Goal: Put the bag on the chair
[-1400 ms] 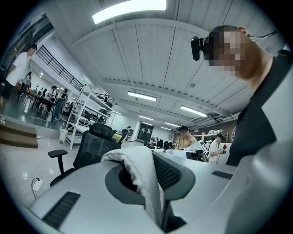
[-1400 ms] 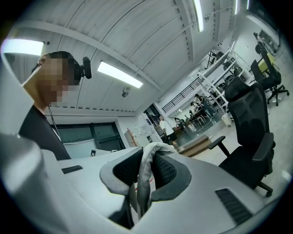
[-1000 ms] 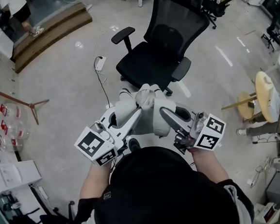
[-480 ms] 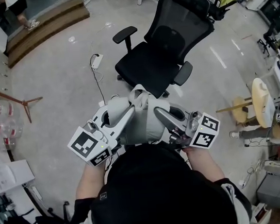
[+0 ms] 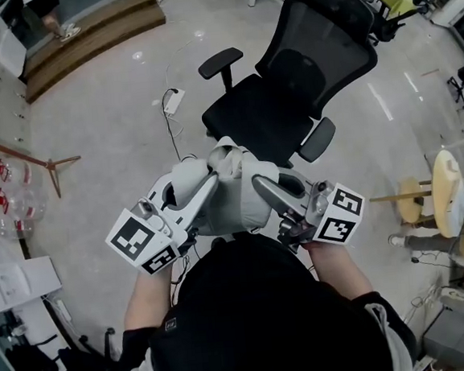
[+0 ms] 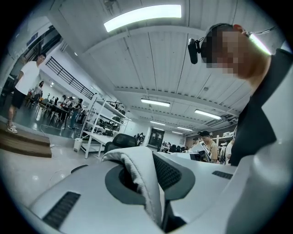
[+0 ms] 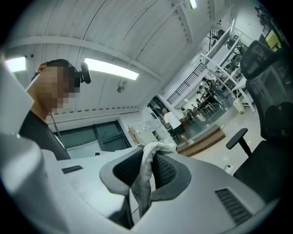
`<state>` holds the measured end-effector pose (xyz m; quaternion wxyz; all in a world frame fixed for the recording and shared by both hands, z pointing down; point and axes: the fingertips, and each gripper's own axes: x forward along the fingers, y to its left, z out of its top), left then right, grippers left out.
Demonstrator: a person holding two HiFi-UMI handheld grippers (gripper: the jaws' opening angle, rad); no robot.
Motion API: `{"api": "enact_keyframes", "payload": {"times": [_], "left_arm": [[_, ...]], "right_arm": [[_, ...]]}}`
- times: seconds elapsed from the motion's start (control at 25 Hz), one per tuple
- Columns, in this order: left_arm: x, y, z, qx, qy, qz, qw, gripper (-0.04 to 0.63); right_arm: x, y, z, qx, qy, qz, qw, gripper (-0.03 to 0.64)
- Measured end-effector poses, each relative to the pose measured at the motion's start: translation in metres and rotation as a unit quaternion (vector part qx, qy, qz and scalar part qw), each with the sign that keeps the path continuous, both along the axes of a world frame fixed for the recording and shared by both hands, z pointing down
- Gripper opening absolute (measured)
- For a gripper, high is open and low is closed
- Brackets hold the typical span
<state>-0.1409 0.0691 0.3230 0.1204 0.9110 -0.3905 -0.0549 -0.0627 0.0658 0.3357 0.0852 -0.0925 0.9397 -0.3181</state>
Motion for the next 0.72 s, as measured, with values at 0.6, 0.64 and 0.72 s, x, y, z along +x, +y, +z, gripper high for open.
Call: {"api": "enact_keyframes", "payload": {"times": [0.6,0.64,0.72], "left_arm": [[0.058,-0.184,-0.037,0.019,0.000,0.006,0.9998,0.057],[0.061,-0.192,-0.040,0.021,0.001,0.010,0.9997,0.057],[0.065,-0.207,-0.042,0.023,0.005,0.019,0.9995,0.057]], "right_arm": [[0.062,-0.186,-0.042,0.058,-0.012,-0.005,0.998,0.067],[0.065,-0.193,-0.045,0.061,-0.012,-0.002,0.998,0.067],[0.070,-0.207,-0.047,0.061,-0.012,0.008,0.998,0.067]]}}
